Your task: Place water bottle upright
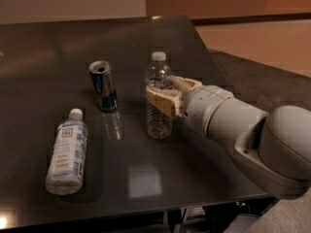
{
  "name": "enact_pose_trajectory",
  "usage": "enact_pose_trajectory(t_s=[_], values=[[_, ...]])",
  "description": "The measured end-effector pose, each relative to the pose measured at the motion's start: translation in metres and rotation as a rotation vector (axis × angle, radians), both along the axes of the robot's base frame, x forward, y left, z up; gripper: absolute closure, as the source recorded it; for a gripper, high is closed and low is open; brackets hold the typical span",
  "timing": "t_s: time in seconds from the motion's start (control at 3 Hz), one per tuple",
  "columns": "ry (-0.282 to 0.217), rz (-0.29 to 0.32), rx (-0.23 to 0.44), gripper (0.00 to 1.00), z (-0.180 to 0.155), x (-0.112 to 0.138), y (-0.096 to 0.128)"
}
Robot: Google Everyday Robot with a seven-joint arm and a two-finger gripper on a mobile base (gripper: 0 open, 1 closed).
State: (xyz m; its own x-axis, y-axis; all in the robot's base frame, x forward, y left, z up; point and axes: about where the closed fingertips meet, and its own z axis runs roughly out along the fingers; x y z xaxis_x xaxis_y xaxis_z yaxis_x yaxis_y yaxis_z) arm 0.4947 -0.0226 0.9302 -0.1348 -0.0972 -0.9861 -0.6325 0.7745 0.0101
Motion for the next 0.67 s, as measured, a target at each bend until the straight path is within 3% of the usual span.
enact_pose_trajectory(t_s=[0.33,0.67], values=[[-0.044,0.007,-0.033,1.00,0.005,0.000,0.002],[-0.154,0.034,-0.059,1.00,0.021,-0.001,0.001]])
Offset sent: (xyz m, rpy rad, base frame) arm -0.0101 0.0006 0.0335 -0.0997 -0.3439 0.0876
